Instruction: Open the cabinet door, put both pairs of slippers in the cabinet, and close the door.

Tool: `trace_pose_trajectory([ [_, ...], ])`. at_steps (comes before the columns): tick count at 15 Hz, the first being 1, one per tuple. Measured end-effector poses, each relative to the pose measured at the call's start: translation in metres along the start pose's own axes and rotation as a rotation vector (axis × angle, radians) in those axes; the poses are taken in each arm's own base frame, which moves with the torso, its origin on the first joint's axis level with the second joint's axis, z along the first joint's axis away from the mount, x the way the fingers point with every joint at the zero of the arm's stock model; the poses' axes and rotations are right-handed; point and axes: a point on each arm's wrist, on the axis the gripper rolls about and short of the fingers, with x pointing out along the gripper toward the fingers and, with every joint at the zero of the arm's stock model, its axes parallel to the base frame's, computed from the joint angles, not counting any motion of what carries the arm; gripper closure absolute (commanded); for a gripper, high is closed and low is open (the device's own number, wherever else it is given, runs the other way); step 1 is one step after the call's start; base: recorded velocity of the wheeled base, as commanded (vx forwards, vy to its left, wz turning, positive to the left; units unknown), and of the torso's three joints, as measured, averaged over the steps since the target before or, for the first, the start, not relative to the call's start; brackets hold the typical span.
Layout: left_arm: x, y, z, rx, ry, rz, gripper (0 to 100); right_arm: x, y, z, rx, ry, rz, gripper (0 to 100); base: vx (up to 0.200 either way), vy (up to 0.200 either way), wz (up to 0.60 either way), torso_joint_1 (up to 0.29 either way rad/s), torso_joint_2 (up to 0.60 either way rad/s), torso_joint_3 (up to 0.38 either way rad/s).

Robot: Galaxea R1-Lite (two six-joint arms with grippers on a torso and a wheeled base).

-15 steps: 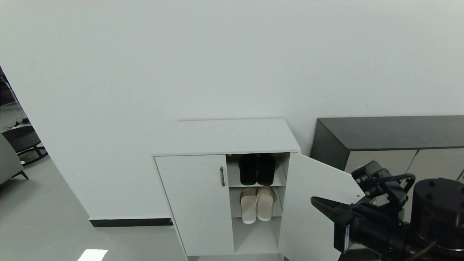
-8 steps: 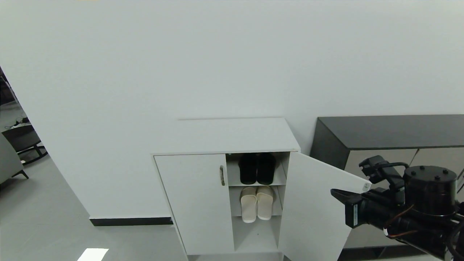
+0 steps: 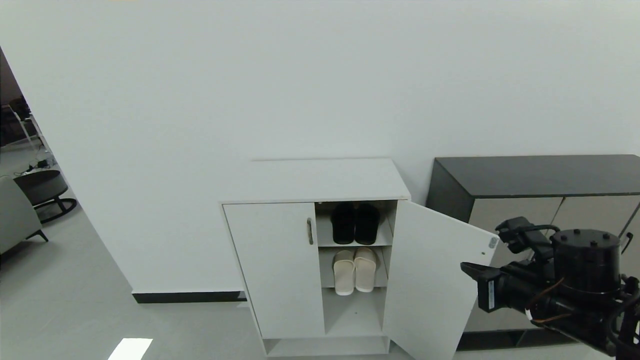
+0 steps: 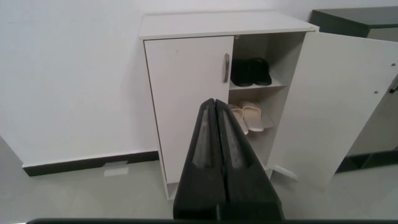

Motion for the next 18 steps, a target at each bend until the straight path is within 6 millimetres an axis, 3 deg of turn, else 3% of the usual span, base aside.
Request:
trace_pose_trajectory([
  [4,0.000,0.000,0.000,0.000,0.000,0.000,100,0.028,-0.065,0.000,0.019,-0.064,-0.169,100,0.000,0.000,0.00,0.000,0.00,0.000],
  [10,0.000,0.000,0.000,0.000,0.000,0.000,100,0.044,-0.132,-0.006,0.084,-0.068,-0.227,100,0.000,0.000,0.00,0.000,0.00,0.000],
  [13,0.000,0.000,0.000,0.002,0.000,0.000,100,0.052,-0.154,-0.008,0.101,-0.087,-0.262,100,0.000,0.000,0.00,0.000,0.00,0.000],
  [18,0.000,0.000,0.000,0.005,0.000,0.000,100,0.075,-0.171,-0.021,0.102,-0.106,-0.283,100,0.000,0.000,0.00,0.000,0.00,0.000],
])
